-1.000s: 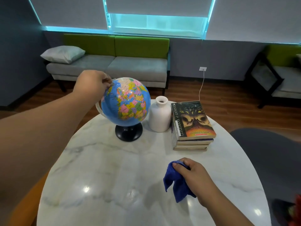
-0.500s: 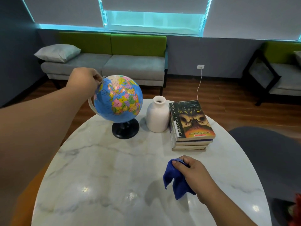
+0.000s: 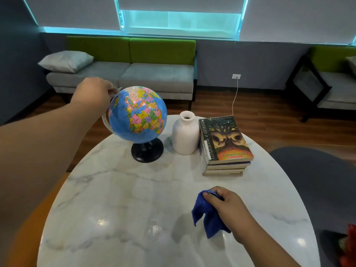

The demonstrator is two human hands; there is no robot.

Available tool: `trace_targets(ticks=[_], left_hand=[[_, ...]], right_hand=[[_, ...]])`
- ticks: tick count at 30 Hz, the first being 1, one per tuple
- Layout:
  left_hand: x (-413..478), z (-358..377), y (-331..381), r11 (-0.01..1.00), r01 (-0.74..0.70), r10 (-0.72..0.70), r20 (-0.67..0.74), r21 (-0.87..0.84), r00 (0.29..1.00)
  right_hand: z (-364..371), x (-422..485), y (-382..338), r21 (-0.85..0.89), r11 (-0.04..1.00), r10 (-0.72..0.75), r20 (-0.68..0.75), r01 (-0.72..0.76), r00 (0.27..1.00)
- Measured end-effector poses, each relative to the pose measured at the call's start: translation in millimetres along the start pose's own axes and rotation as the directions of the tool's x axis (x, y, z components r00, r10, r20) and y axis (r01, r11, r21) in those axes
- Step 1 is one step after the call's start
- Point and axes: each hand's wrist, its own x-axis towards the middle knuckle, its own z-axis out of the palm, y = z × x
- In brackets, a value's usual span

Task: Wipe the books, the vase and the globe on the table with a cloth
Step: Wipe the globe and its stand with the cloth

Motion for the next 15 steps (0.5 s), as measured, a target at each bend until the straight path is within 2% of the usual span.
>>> trace_targets(ticks=[5, 10, 12, 15], left_hand=[[7.9, -3.4, 4.9, 0.993, 0.015, -0.028, 0.122, 0.114, 0.992], [5.4, -1.3, 6.2, 0.996, 0.073, -0.079, 0.130, 0.055, 0.988], [-0.9, 3.9, 6.5, 0.995, 0.099, -0.099, 0.061, -0.011, 0.993], [-16.6, 13.4, 1.2, 0.974, 0.095, -0.115, -0.082, -0.208, 0.990]], right_hand=[[-4.3, -1.8, 3.0, 0.000, 1.000, -0.002, -0.015, 0.002, 1.000], [-5.6, -4.4, 4.4, -0.001, 1.000, -0.008, -0.015, 0.008, 1.000], [-4.7, -4.5, 3.3, 0.002, 1.000, -0.007, -0.013, 0.007, 1.000], [-3.4, -5.2, -1.3, 0.007, 1.000, -0.015, -0.004, 0.015, 1.000]])
